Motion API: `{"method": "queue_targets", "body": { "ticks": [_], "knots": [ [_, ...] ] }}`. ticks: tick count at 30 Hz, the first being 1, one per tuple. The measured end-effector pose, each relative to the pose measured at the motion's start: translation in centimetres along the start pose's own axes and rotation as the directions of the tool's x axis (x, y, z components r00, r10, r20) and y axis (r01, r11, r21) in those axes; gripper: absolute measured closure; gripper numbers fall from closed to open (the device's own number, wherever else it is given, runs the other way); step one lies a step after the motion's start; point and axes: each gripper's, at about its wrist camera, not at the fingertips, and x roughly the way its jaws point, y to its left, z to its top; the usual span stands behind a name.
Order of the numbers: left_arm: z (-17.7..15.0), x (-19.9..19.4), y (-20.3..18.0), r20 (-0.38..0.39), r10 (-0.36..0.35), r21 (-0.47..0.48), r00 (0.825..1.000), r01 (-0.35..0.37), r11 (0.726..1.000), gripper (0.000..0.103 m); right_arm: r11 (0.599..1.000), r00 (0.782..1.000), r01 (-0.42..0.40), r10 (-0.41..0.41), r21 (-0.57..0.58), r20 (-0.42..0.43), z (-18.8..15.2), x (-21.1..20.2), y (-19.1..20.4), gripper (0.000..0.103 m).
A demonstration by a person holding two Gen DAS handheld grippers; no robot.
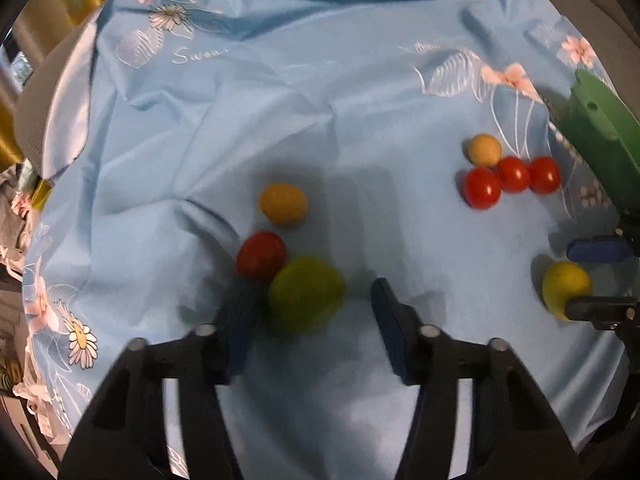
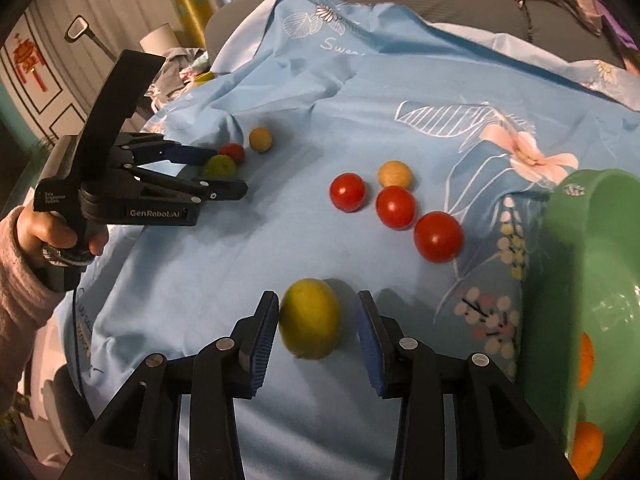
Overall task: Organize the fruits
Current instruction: 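Grasp the green fruit with the left tool while the right tool grasps the yellow lemon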
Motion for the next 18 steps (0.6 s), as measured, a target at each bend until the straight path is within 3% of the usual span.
{"method": "queue_targets", "body": {
  "ticks": [2, 8, 18],
  "knots": [
    [0.1, 0.1, 0.3, 0.001, -0.04, -0.015, 0.999, 0.04, 0.999, 0.066, 1.0, 1.0, 0.007, -0.007, -0.012, -0.006, 0.0, 0.4, 0.3, 0.063],
    [0.3, 0.1, 0.1, 0.02, -0.054, -0.041, 0.998, 0.055, 0.998, 0.071, 1.0, 0.999, -0.016, 0.017, 0.016, -0.029, -0.2, 1.3, -0.2, 0.064],
    [-0.8, -0.5, -1.2, 0.061, -0.063, -0.086, 0.996, 0.068, 0.994, 0.071, 1.0, 1.0, -0.008, 0.008, -0.001, 0.0, -0.9, 1.2, 0.5, 0.065]
  ]
}}
